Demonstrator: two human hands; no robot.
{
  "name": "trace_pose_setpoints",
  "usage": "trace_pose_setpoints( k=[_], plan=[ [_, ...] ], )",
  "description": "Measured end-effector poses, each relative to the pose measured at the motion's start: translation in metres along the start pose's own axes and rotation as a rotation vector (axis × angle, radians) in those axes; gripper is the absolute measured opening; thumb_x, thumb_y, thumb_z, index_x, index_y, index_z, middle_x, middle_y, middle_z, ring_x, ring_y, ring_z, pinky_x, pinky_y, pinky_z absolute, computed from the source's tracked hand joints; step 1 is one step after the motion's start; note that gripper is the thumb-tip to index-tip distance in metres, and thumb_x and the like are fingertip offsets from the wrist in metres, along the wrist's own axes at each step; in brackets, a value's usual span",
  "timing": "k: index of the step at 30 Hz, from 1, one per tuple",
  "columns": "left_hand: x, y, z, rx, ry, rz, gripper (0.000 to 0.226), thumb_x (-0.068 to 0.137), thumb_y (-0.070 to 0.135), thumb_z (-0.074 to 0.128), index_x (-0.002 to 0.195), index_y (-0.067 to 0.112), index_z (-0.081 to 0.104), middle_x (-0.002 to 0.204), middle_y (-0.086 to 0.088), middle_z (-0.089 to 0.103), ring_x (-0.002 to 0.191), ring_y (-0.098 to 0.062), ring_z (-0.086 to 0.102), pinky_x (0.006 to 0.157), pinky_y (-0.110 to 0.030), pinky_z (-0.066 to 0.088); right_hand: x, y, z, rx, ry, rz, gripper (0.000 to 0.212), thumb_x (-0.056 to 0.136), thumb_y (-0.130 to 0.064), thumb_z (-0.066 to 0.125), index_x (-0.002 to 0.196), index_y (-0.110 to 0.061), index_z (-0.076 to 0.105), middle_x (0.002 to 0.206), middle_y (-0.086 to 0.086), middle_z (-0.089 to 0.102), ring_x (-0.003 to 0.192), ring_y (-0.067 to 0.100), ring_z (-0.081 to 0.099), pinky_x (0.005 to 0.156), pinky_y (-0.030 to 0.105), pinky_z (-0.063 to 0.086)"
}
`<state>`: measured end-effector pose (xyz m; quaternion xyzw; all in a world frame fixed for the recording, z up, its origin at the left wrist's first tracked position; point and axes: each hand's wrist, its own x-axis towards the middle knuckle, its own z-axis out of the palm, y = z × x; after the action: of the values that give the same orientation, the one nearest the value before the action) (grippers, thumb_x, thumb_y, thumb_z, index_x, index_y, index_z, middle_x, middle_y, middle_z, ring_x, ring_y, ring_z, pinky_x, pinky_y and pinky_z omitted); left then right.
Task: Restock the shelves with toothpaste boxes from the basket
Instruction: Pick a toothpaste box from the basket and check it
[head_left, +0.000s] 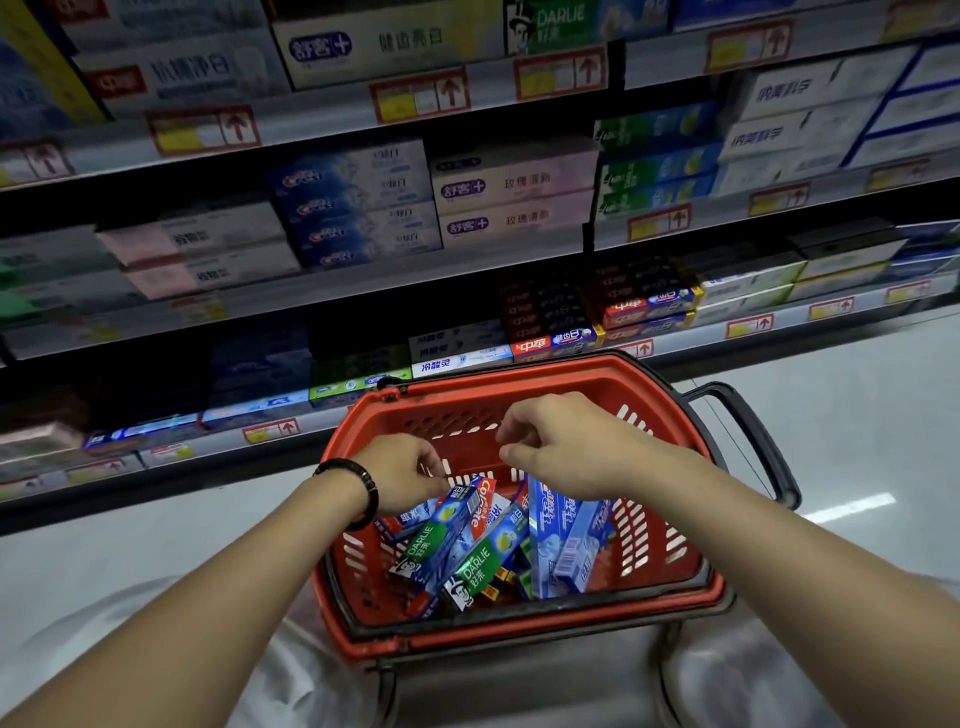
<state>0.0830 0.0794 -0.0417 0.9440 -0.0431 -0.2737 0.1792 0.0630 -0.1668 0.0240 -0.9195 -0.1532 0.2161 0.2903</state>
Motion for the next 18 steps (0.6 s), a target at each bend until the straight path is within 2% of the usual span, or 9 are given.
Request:
trace_pose_setpoints(
  k=[3, 5, 7, 9, 11, 14, 18],
  plan=[
    [0.008, -0.006, 0.004, 0.079, -0.075, -0.092, 0.024, 0.092, 0.038, 0.076, 0.078, 0.020, 0.068, 0.095, 0.007, 0.076, 0.094, -0.013, 0.071, 0.087, -0.038, 0.060, -0.001, 0.006, -0.004, -0.003, -0.011, 0.010, 0.021, 0.104, -0.039, 0.063, 0.119, -0.025, 0.070, 0.103, -0.007, 0.072, 0.094, 0.012, 0.071, 0.090, 0.037, 0.060],
    [0.016, -0.007, 0.015, 0.137, -0.116, -0.133, 0.022, 0.090, 0.036, 0.076, 0.075, 0.024, 0.063, 0.089, 0.004, 0.072, 0.089, -0.017, 0.070, 0.088, -0.039, 0.060, -0.004, 0.010, -0.008, 0.011, -0.025, 0.014, 0.021, 0.104, -0.040, 0.063, 0.119, -0.026, 0.070, 0.104, -0.008, 0.072, 0.095, 0.012, 0.071, 0.090, 0.038, 0.061],
    [0.020, -0.004, 0.030, 0.271, -0.180, -0.140, 0.017, 0.091, 0.036, 0.072, 0.080, 0.026, 0.063, 0.091, 0.003, 0.069, 0.088, -0.018, 0.068, 0.089, -0.034, 0.059, -0.007, 0.014, -0.012, 0.014, -0.013, 0.009, 0.022, 0.104, -0.042, 0.063, 0.119, -0.027, 0.070, 0.103, -0.009, 0.070, 0.094, 0.011, 0.070, 0.089, 0.038, 0.061],
    [0.023, -0.001, 0.045, 0.366, -0.227, -0.157, 0.009, 0.092, 0.032, 0.067, 0.091, 0.024, 0.068, 0.105, -0.002, 0.074, 0.098, -0.019, 0.070, 0.089, -0.032, 0.057, -0.010, 0.017, -0.016, 0.010, 0.006, 0.008, 0.022, 0.104, -0.042, 0.062, 0.119, -0.027, 0.069, 0.103, -0.010, 0.069, 0.094, 0.012, 0.069, 0.089, 0.038, 0.060],
    [0.026, -0.002, 0.058, 0.406, -0.243, -0.198, 0.017, 0.093, 0.030, 0.063, 0.104, 0.019, 0.070, 0.117, -0.007, 0.073, 0.109, -0.023, 0.070, 0.089, -0.032, 0.056, -0.012, 0.021, -0.018, 0.031, 0.011, 0.017, 0.022, 0.105, -0.042, 0.062, 0.118, -0.027, 0.069, 0.102, -0.009, 0.071, 0.094, 0.014, 0.071, 0.089, 0.040, 0.061],
    [0.027, -0.008, 0.072, 0.430, -0.241, -0.251, 0.022, 0.094, 0.034, 0.055, 0.104, 0.018, 0.067, 0.122, -0.009, 0.071, 0.111, -0.023, 0.069, 0.088, -0.030, 0.055, -0.016, 0.024, -0.020, 0.048, 0.013, 0.019, 0.021, 0.105, -0.042, 0.062, 0.118, -0.028, 0.070, 0.101, -0.010, 0.072, 0.091, 0.013, 0.071, 0.088, 0.040, 0.061],
    [0.028, -0.020, 0.087, 0.393, -0.193, -0.306, 0.038, 0.092, 0.041, 0.063, 0.120, 0.016, 0.068, 0.125, -0.005, 0.069, 0.111, -0.021, 0.068, 0.080, -0.026, 0.051, -0.020, 0.028, -0.020, 0.036, -0.003, 0.021, 0.023, 0.105, -0.043, 0.061, 0.121, -0.027, 0.069, 0.106, -0.011, 0.071, 0.095, 0.009, 0.068, 0.091, 0.036, 0.059]
  ],
)
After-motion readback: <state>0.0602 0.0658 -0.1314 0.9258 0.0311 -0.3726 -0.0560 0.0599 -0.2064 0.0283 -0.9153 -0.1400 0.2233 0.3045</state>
